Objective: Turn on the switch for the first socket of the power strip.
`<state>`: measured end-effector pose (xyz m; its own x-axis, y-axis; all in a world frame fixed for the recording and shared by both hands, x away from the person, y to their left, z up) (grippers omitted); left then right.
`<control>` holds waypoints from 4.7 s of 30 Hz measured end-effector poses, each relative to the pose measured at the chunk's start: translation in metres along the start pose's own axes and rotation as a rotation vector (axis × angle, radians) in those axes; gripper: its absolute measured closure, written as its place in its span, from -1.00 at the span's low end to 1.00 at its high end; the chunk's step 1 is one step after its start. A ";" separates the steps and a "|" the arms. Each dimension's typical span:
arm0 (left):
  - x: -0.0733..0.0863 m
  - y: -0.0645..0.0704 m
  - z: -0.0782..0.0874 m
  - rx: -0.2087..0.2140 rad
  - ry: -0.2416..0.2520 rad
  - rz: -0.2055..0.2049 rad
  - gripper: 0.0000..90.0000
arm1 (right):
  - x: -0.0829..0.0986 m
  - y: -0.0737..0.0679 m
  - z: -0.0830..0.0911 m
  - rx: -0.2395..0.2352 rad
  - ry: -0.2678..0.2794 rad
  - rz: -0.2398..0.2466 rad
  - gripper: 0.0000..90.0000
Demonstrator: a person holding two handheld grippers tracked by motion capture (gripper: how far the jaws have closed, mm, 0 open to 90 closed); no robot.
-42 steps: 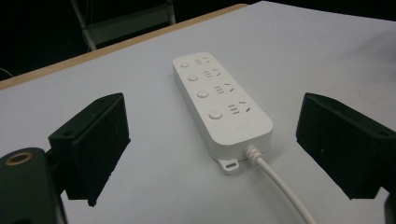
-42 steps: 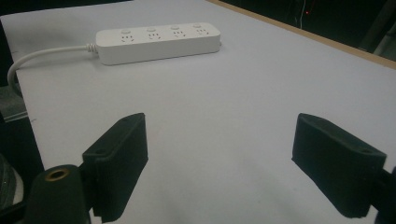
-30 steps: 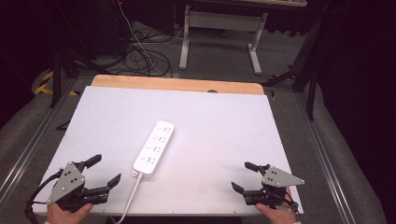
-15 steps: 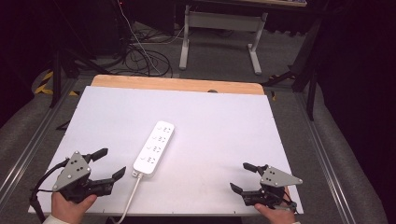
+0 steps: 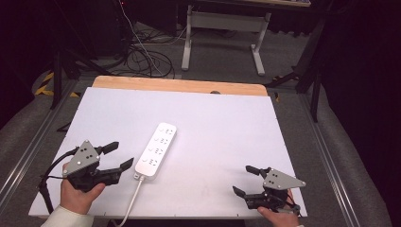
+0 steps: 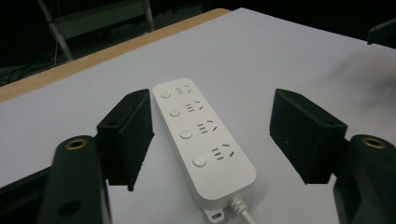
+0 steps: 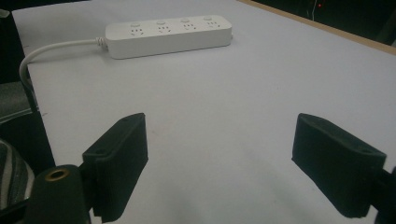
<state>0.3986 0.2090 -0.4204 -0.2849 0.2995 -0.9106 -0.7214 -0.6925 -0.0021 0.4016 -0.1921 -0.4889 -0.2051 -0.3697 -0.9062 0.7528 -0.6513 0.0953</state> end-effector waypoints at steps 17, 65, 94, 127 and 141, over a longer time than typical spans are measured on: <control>-0.009 -0.007 -0.033 0.027 -0.093 0.015 -0.20 | 0.000 0.001 0.001 0.006 0.008 -0.006 -0.56; 0.021 -0.021 -0.085 0.114 -0.458 0.137 1.00 | 0.001 0.003 0.002 0.009 0.016 -0.021 -0.58; 0.040 -0.022 -0.103 0.045 -0.548 0.133 1.00 | 0.001 0.002 0.002 0.001 0.016 -0.021 -0.58; 0.046 -0.020 -0.103 0.073 -0.479 0.146 1.00 | 0.000 -0.001 0.003 -0.008 0.019 -0.010 -0.58; 0.048 -0.020 -0.103 0.067 -0.462 0.163 1.00 | 0.000 -0.001 0.004 -0.012 0.023 -0.012 -0.58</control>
<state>0.4642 0.1691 -0.5068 -0.6370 0.4608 -0.6180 -0.6785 -0.7157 0.1657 0.3986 -0.1939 -0.4870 -0.1997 -0.3466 -0.9165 0.7577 -0.6477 0.0799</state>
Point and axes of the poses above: each handheld gripper's, and its own axes: z roughly backward along the jaws, x roughly out of its underside, y roughly to its right, the point moved 7 cm from there along -z, roughly forward along the jaws, and after that the axes turned 6 degrees about x, right-handed, at the moved point
